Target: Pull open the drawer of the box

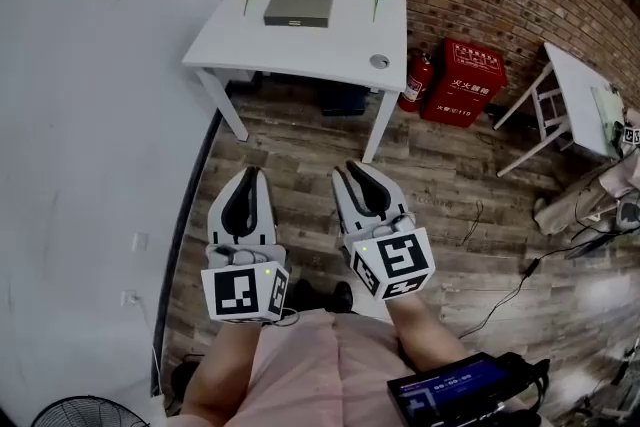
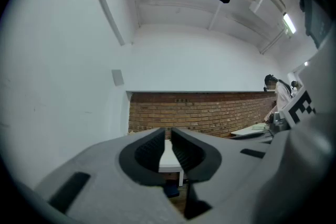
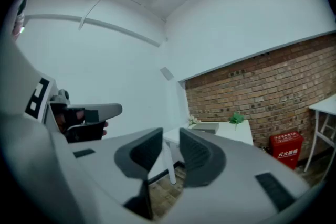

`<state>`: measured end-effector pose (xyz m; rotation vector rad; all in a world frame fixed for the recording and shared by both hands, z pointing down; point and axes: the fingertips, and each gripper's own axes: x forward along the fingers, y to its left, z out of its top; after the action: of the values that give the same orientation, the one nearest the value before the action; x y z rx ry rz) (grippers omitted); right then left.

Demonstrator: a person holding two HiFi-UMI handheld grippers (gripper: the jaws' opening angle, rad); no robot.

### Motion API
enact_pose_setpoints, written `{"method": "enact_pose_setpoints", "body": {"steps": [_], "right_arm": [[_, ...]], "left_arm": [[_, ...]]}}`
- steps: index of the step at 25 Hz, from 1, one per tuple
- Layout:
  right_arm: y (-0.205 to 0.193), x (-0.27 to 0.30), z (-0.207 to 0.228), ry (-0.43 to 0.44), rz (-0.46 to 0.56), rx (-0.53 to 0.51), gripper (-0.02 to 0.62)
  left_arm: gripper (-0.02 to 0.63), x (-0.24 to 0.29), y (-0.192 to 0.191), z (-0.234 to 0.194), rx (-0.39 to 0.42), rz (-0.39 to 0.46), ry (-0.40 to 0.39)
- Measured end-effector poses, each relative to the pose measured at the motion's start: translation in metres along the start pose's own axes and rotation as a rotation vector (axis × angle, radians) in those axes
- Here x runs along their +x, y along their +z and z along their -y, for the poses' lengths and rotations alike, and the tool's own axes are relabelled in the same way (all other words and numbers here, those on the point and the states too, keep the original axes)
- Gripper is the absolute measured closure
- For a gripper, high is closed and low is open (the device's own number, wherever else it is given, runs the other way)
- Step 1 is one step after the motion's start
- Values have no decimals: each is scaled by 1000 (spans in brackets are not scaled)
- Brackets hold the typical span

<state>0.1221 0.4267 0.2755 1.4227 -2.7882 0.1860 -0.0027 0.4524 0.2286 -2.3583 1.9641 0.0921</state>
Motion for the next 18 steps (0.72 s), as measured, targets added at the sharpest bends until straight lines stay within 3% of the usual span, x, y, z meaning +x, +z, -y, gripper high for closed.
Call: {"method": "enact_pose_setpoints", "body": {"steps": [1,2,3,12,18], "right_arm": [[-1,0,-1,15,0,12,450],[-1,0,-1,25,-1,17,434],[-2,-1,-1,27,0,15,436],[-16,3,15,16,-19,12,445],[-27,41,23,12,-48,-2,453]], "left_arm": [[521,0,0,2,-11,4,-5],[456,-1,0,3,-21,9,-10],[446,-2,0,5,-26,12,-11],[445,-6,-14,2,-13,-10,45],[449,23,-32,-24,-35,-24,57]]}}
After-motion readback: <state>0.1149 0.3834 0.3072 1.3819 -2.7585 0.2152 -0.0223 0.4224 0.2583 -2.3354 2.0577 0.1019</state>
